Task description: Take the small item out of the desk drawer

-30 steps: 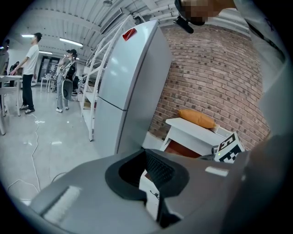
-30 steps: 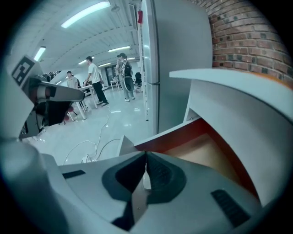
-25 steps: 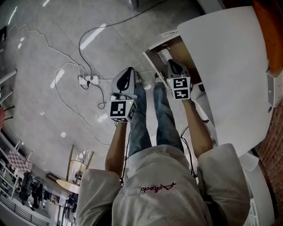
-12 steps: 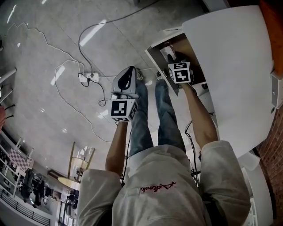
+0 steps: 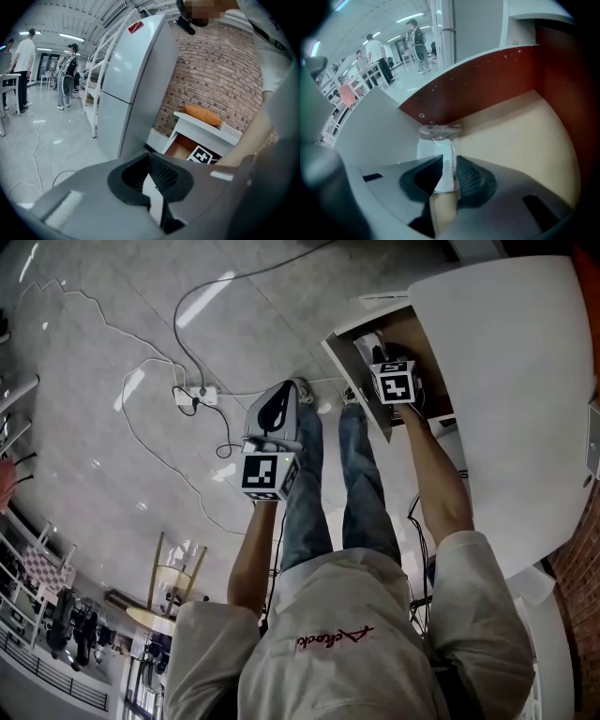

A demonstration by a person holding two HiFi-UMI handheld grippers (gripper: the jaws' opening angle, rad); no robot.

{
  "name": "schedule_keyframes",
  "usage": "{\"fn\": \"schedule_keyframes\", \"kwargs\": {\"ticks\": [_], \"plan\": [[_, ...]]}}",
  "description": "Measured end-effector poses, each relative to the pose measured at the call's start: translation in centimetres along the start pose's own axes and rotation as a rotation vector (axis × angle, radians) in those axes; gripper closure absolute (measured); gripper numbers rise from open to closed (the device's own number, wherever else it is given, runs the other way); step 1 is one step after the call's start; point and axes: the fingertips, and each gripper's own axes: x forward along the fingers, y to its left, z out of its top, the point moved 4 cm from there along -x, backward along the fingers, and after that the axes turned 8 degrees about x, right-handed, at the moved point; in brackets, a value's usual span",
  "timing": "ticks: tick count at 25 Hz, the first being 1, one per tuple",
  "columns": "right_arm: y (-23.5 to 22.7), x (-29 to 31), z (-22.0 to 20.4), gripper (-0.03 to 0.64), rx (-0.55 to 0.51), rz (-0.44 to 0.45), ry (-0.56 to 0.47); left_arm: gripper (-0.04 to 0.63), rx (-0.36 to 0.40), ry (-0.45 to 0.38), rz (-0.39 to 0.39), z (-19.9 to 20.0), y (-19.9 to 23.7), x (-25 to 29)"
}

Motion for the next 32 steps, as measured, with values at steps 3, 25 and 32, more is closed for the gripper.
{"fn": "schedule_keyframes", "kwargs": {"ticks": [3,25,32], "plan": [[-0.3,0.3,-0.3,0.579,0.007,-0.025,0.017,0.586,0.007,0.002,0.001,-0.4,0.3,-0.2],[2.3,-7.0,1.6,0.604,0.023,-0.053,-0.15,0.586,-0.001,-0.06,0.038,2.9,0.2,-2.7],[3.4,-11.1,2.7,0.605,0.013,-0.046,-0.233,0.586,0.0,-0.1,0.04,4.5,-0.7,-4.1]]}}
